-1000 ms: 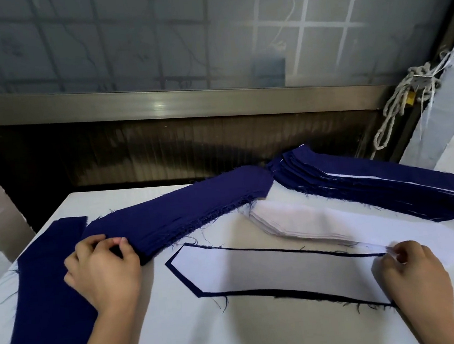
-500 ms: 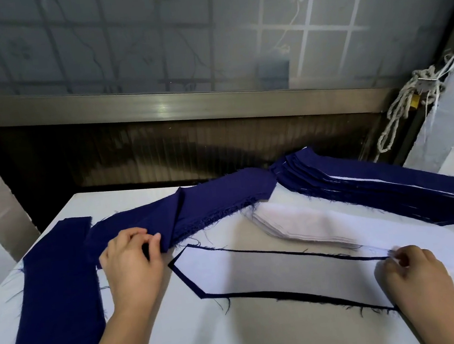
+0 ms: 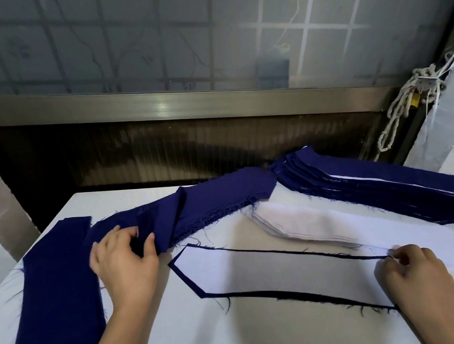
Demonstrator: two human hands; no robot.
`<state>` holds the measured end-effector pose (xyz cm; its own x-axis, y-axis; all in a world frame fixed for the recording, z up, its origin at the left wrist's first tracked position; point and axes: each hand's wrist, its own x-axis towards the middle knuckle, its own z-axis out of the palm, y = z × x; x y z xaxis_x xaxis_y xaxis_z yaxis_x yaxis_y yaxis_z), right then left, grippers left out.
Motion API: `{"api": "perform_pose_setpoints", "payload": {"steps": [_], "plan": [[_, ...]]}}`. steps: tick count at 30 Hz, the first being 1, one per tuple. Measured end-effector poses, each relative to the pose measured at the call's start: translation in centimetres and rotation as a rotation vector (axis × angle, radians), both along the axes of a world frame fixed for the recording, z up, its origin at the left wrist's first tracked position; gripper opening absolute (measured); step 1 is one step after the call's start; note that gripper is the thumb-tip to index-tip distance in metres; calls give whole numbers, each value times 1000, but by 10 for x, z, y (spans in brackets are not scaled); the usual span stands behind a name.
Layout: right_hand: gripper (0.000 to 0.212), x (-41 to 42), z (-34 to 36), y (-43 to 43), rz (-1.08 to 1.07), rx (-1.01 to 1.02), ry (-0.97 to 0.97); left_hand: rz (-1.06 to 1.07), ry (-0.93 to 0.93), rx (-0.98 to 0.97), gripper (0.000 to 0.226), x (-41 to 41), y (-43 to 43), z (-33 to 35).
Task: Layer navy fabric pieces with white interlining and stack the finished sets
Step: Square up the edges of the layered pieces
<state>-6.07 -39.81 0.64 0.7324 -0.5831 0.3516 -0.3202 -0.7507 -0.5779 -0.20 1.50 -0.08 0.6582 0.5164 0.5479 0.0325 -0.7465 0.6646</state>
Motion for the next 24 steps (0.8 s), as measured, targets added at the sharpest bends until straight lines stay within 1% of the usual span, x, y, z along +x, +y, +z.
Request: {"api": "perform_pose_setpoints", "payload": {"steps": [2, 3, 5, 7, 8, 10, 12, 16, 17, 18, 19, 20, 22, 24], "plan": [[14, 1, -1, 1, -45, -45, 20, -120, -57, -198, 19, -1, -4, 3], [16, 1, -2, 1, -65, -86, 30, -182, -59, -311, 22, -2, -7, 5], [27, 2, -5, 1, -78, -170, 19, -305, -51, -445, 30, -5, -14, 7], [38, 3, -9, 1, -47, -261, -25, -434, -26, -523, 28, -7, -19, 7], [41, 3, -11, 1, -18, -319, -50, -497, -14, -560, 23, -8, -21, 8], [39, 3, -13, 6, 51, -443, -85, -613, -2, -615, 11, -10, -25, 8], [35, 4, -10, 21, 170, -493, -101, -674, 19, -607, 15, -10, -28, 7], [30, 5, 3, 83, 484, -446, -153, -806, 98, -670, 15, -9, -34, 1], [37, 6, 6, 103, 571, -404, -145, -843, 120, -693, 12, -9, -34, 0], [51, 6, 10, 124, 666, -355, -123, -877, 133, -721, 9, -9, -34, -1], [66, 6, 14, 143, 759, -310, -104, -904, 139, -759, 13, -10, -33, -2], [75, 6, 18, 161, 843, -275, -89, -926, 142, -800, 19, -9, -31, -4], [81, 10, 20, 190, 969, -244, -54, -967, 145, -853, 22, -9, -28, -4], [79, 17, 21, 207, 1009, -210, 0, -984, 139, -893, 20, -11, -25, -2]]}}
